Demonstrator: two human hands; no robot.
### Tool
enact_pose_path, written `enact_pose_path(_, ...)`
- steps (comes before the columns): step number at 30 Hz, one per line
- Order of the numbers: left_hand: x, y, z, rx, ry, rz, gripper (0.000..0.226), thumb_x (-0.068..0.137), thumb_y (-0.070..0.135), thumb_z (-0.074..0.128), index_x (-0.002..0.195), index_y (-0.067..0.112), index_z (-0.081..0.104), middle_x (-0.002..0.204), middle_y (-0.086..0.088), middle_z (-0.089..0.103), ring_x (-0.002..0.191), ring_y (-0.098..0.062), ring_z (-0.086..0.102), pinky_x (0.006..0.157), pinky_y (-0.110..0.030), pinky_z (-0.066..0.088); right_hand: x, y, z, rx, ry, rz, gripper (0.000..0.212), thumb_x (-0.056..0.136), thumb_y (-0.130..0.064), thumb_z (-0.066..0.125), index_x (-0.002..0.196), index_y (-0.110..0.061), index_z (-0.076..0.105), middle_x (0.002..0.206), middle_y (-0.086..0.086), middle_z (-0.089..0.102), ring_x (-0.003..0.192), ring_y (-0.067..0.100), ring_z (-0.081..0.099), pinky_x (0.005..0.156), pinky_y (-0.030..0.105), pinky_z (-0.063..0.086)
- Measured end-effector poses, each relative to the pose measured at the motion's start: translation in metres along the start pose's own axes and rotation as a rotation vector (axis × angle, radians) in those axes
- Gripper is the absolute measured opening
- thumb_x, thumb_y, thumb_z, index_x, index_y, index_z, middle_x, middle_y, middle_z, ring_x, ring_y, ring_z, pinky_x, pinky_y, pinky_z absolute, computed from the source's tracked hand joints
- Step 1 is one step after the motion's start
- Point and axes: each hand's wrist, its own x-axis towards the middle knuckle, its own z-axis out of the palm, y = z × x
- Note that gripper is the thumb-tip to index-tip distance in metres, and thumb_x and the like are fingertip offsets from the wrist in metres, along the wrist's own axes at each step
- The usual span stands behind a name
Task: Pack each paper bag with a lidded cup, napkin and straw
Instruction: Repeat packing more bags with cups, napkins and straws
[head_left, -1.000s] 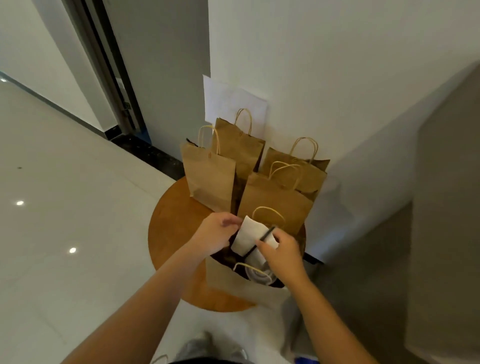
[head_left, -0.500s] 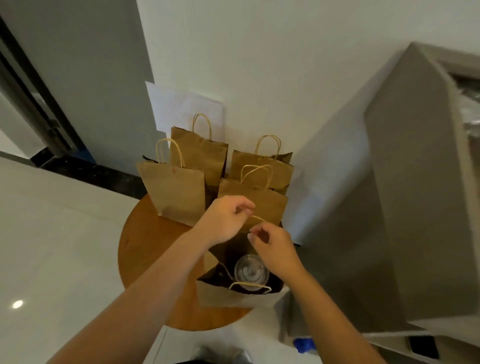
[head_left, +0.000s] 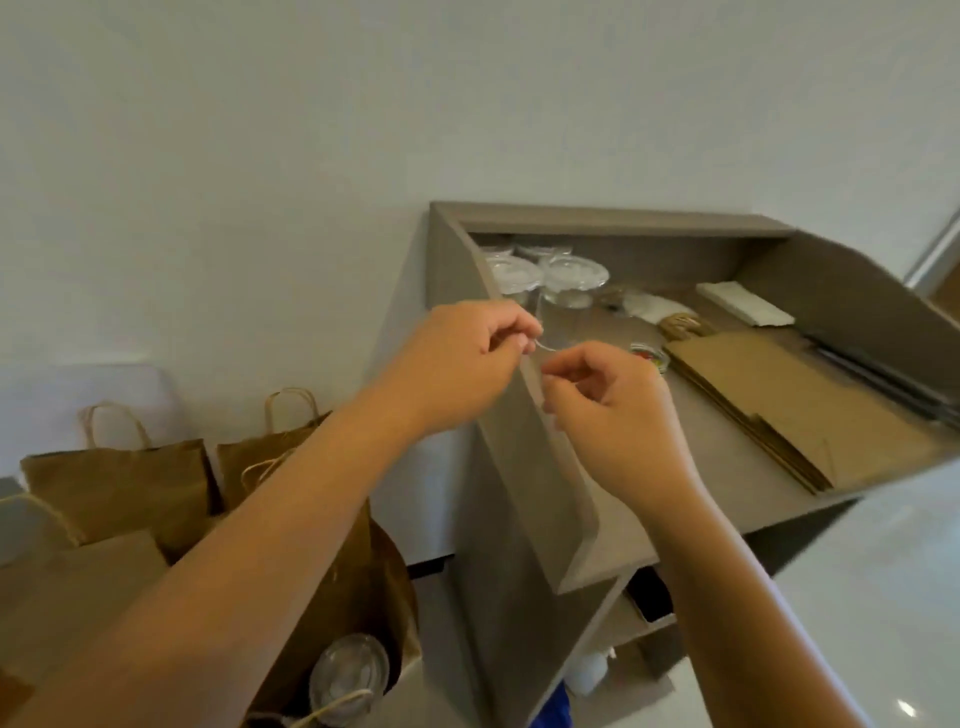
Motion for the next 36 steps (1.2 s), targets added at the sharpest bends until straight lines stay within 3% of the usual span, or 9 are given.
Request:
enact_pose_path(2,0.023,0.023,0.022,0.105,-0.061,0.070,0.026,0.095,0.013,0.046,0.113,0.016,0.065,0.106,-0.002,0.068,0.096,-0.017,0.060,0.086,-0.031,0.046,0.010,0.016,-0.026,-0.021,0.068,0.051,0.016,0.087,-0.013,0.058,0.083,-0.029,0.062,0.076,-0.003,0.066,0.072,0.012,0.064,0.068,0.030,0.056)
enact_pose_path(5,0.060,0.041,0.061,0.228,-0.192,0.095,0.028,0.096,0.015,0.044,0.116,0.017,0.063,0.115,-0.002,0.064,0.103,-0.017,0.058,0.091,-0.033,0.046,0.028,0.049,-0.056,-0.046,0.112,0.144,0.011,0.087,-0.015,0.058,0.084,-0.025,0.063,0.079,-0.001,0.066,0.076,0.017,0.064,0.075,0.037,0.056)
enact_pose_path(10,0.121,0.038,0.111,0.246,-0.351,-0.004,0.026,0.094,0.013,0.050,0.117,0.015,0.063,0.119,-0.003,0.063,0.103,-0.012,0.057,0.084,-0.022,0.042,0.066,0.118,-0.090,-0.137,0.073,0.237,0.014,0.086,-0.017,0.059,0.076,-0.027,0.059,0.079,-0.004,0.063,0.080,0.015,0.061,0.079,0.035,0.054)
enact_pose_path(15,0.181,0.034,0.151,0.395,-0.437,-0.062,0.029,0.092,0.007,0.052,0.118,0.012,0.063,0.122,-0.004,0.062,0.109,-0.019,0.058,0.092,-0.028,0.046,0.120,0.178,-0.109,-0.223,0.060,0.300,0.007,0.088,-0.017,0.058,0.090,-0.019,0.064,0.086,-0.001,0.062,0.077,0.012,0.057,0.060,0.022,0.041)
enact_pose_path(19,0.203,0.013,0.185,0.470,-0.452,-0.131,0.033,0.087,0.006,0.051,0.115,0.013,0.065,0.118,-0.008,0.064,0.108,-0.023,0.059,0.093,-0.036,0.049,0.162,0.211,-0.104,-0.369,-0.002,0.302,0.005,0.087,-0.021,0.060,0.087,-0.022,0.066,0.109,0.009,0.058,0.092,0.019,0.057,0.077,0.032,0.048)
enact_pose_path(24,0.205,-0.015,0.200,0.560,-0.512,-0.171,0.029,0.086,0.011,0.051,0.112,0.017,0.065,0.110,-0.008,0.065,0.099,-0.027,0.060,0.086,-0.039,0.051,0.184,0.219,-0.097,-0.452,-0.099,0.245,0.014,0.084,-0.015,0.061,0.089,-0.011,0.074,0.095,0.009,0.056,0.106,0.026,0.052,0.090,0.038,0.046)
enact_pose_path(30,0.205,-0.023,0.201,0.552,-0.547,-0.159,0.028,0.087,0.012,0.050,0.110,0.015,0.066,0.108,-0.008,0.065,0.100,-0.027,0.059,0.086,-0.040,0.050,0.192,0.230,-0.093,-0.479,-0.167,0.275,0.015,0.083,-0.018,0.064,0.084,-0.008,0.075,0.093,0.015,0.068,0.103,0.030,0.055,0.087,0.040,0.048)
enact_pose_path(36,0.205,-0.022,0.197,0.529,-0.559,-0.168,0.029,0.088,0.012,0.052,0.114,0.014,0.064,0.113,-0.008,0.064,0.103,-0.025,0.058,0.089,-0.038,0.049,0.196,0.233,-0.089,-0.503,-0.187,0.288,0.014,0.086,-0.018,0.060,0.078,-0.010,0.070,0.099,0.014,0.061,0.107,0.030,0.051,0.091,0.038,0.043)
